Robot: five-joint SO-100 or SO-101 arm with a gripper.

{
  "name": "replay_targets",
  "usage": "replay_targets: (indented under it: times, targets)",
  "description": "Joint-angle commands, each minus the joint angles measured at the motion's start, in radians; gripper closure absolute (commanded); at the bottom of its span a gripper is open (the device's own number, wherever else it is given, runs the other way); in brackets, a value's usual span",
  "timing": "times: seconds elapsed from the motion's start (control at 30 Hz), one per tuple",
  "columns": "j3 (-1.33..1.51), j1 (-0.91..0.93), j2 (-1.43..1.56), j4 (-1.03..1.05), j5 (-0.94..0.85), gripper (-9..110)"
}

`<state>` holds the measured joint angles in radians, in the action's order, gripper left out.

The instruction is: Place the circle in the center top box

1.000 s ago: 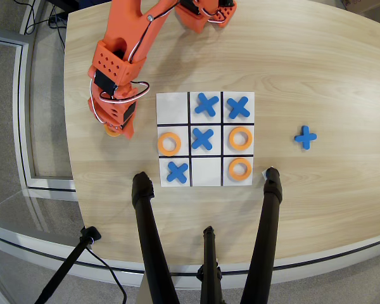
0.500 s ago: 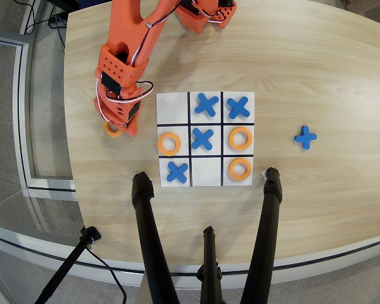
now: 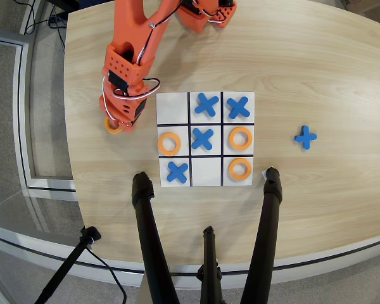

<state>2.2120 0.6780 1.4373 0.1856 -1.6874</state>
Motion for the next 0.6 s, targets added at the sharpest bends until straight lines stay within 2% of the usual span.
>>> replay_targets:
  times: [0.0,0.37,0.57]
  targets:
    - [0.038,0.002,0.006,-0.032,-0.009,100]
    - [0.087,-0.021,0.092,-0.046,0.034,102]
    - [-0.041,-0.106,0.265,0.216,0.219,102]
